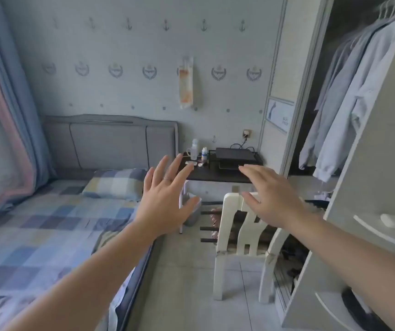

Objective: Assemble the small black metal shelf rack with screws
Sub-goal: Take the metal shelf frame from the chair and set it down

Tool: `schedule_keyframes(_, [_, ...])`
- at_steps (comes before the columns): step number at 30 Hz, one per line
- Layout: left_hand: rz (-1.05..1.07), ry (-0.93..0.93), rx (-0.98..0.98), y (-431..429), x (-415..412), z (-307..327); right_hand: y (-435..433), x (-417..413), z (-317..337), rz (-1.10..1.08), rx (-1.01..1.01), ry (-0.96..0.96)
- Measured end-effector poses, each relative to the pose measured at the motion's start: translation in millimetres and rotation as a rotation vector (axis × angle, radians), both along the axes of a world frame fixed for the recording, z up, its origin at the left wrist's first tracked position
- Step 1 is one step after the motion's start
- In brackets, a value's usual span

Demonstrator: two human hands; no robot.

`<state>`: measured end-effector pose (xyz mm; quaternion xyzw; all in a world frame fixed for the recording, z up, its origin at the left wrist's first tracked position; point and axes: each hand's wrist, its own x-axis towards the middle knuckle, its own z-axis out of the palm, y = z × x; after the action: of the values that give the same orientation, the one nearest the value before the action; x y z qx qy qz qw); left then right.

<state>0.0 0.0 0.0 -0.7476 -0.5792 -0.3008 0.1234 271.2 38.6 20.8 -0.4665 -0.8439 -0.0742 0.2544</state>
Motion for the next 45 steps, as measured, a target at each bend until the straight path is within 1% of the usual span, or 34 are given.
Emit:
schedule_keyframes(1, [0.01,0.008,-0.062,-0.5,-2.2,-12.4,3.6,-3.6,-11.9,0.01,-0.025,-0.005])
schedule_keyframes(3, [0.026,0.011,-0.126,5.8,-8.3,-43.2,12.0,-8.5,-36.8,0.027,-0.061,-0.01])
schedule_keyframes(6, [0.026,-0.036,-0.27,20.4,-18.4,-94.6,29.4,-16.5,-83.3,0.027,-0.165,-0.052])
schedule_keyframes(11, [0.029,-0.097,-0.421,67.7,-31.3,-156.7,81.2,-33.7,-146.9,0.019,-0.294,-0.06])
schedule_keyframes(19, [0.105,-0.182,-0.651,161.2,-42.8,-225.1,187.5,-66.1,-225.6,-0.032,-0.518,-0.04])
schedule_keyframes(24, [0.138,-0.199,-0.76,207.3,-63.0,-258.7,240.5,-97.8,-263.3,-0.035,-0.641,-0.111])
schedule_keyframes(29, [0.13,-0.198,-0.812,276.2,-101.5,-292.9,296.2,-137.1,-296.6,-0.08,-0.697,-0.16])
schedule_keyframes(32, [0.073,-0.161,-0.844,331.3,-128.7,-313.8,333.5,-162.9,-317.5,-0.147,-0.732,-0.202])
schedule_keyframes(37, [-0.081,-0.021,-0.921,423.3,-180.1,-331.8,391.0,-205.6,-342.6,-0.318,-0.805,-0.252])
schedule_keyframes(41, [-0.168,0.096,-0.978,488.2,-212.2,-336.0,427.2,-234.2,-354.6,-0.411,-0.865,-0.229])
schedule_keyframes(45, [-0.254,0.168,-1.033,542.0,-221.2,-341.1,452.9,-250.6,-361.8,-0.505,-0.902,-0.186])
